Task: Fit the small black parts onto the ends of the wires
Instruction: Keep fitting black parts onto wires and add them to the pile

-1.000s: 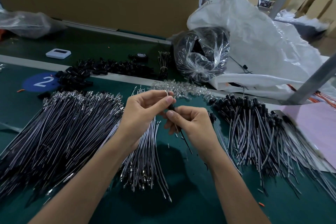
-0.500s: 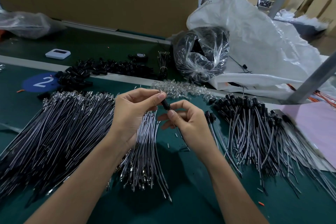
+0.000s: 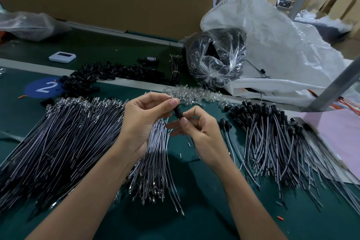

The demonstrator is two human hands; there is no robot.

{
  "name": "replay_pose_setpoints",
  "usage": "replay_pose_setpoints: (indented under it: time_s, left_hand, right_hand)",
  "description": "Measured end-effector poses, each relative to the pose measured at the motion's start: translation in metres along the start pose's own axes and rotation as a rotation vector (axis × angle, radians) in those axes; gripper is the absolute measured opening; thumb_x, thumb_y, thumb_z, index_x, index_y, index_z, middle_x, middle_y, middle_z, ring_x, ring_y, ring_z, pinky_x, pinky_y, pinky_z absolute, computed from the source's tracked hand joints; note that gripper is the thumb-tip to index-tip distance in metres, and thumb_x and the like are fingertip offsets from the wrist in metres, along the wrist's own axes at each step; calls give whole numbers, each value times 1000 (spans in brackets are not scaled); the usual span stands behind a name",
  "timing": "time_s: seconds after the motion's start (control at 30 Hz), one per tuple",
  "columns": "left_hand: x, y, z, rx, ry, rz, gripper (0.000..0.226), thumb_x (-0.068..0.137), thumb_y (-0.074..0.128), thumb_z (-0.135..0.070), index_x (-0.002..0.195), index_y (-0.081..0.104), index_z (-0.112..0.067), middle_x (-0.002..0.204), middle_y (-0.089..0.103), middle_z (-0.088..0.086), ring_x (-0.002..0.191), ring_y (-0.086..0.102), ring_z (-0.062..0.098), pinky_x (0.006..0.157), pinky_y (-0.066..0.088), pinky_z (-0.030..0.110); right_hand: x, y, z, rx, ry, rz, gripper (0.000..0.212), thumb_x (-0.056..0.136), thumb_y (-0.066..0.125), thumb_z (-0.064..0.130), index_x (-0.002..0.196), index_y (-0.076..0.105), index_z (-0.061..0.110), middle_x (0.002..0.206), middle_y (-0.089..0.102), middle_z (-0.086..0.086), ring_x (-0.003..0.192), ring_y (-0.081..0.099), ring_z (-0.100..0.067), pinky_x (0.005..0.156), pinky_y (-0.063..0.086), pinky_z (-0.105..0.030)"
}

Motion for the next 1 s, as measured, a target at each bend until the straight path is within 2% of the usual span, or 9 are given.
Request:
replay_pose_setpoints:
  time_s: [0.07,0.37,0.6,0.83,1.0]
  left_hand:
    - [0,0,0,-19,-8,10,24,45,85,-26,65,76,-18,77,76,6,73,72,13,68,57,20]
    - [2,-2,1,-33,-4,18,22,47,85,-25,66,77,-19,77,76,4,73,71,13,68,57,22]
    - [3,-4,2,-17,9,51,42,43,93,-33,78,80,-16,78,76,6,74,72,16,70,57,20]
    - [1,-4,-1,-4,-26,53,18,50,83,-24,67,78,-19,93,77,3,83,72,12,75,55,22]
    - [-2,-1,-1,7,-42,111,8,57,79,-17,63,74,-17,95,76,5,79,70,13,75,57,24]
  right_hand:
    - [0,-1,0,-27,-3,-5,7,97,53,1,93,57,-3,90,74,-17,80,73,-29,82,58,-41]
    - [-1,-2,-1,-100,-30,-40,6,95,57,0,89,57,-1,83,75,-12,73,73,-24,78,59,-40]
    - [-1,-2,-1,-94,-43,-24,12,95,56,-2,86,57,5,77,74,-10,70,72,-24,72,56,-27]
    - [0,-2,-3,-59,-35,-30,5,92,60,-4,88,60,-1,80,74,-14,72,71,-26,72,57,-29]
    - [1,-2,-2,3,-33,-35,8,87,69,1,89,65,8,86,74,-15,73,71,-16,69,53,-22]
Point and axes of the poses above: each hand's wrist, its own x-axis towards the middle knuckle, its own y-axis out of the palm, z = x × y, the point moved 3 cm from there along x, towards the middle knuckle
